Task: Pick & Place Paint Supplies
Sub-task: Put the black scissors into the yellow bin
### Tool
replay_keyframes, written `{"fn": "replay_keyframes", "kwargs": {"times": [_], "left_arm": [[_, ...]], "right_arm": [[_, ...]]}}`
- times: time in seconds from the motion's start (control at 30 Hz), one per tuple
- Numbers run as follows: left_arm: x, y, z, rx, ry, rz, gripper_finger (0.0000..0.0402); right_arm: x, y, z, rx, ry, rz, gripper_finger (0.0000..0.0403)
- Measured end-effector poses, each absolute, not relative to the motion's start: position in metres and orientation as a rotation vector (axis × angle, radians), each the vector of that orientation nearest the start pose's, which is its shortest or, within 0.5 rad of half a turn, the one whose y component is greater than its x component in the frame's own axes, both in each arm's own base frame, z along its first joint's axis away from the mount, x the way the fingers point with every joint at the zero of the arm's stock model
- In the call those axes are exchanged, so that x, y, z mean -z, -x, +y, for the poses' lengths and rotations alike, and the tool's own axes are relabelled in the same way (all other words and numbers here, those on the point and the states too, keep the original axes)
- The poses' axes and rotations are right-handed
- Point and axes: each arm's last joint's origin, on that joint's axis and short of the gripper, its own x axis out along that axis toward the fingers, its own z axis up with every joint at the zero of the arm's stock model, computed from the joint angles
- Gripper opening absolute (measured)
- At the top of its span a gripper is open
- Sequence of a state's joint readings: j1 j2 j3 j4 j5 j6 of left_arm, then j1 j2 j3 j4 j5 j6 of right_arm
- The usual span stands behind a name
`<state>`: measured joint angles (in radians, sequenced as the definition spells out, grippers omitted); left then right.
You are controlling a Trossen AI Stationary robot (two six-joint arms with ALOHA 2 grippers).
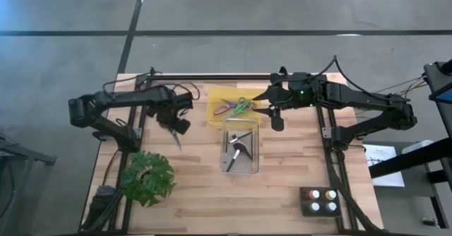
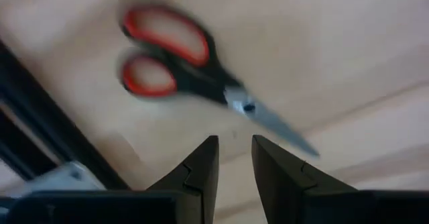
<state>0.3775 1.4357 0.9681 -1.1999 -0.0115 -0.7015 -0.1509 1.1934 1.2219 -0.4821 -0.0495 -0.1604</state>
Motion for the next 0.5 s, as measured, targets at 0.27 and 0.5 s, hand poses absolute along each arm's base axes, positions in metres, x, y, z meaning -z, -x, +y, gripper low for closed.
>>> {"fn": "replay_keyframes", "kwargs": {"times": [0.27, 0.5], "left_arm": [[-0.168, -0.191, 0.068, -0.905, 0.996, 1.515, 0.0100], [-0.153, -0.188, 0.069, -1.013, 1.032, 1.418, 0.0100]], "right_arm": [[-0.374, -0.251, -0.037, 0.064, 0.113, 0.444, 0.0178], [-0.375, -0.251, -0.037, 0.062, 0.123, 0.443, 0.0178]]}}
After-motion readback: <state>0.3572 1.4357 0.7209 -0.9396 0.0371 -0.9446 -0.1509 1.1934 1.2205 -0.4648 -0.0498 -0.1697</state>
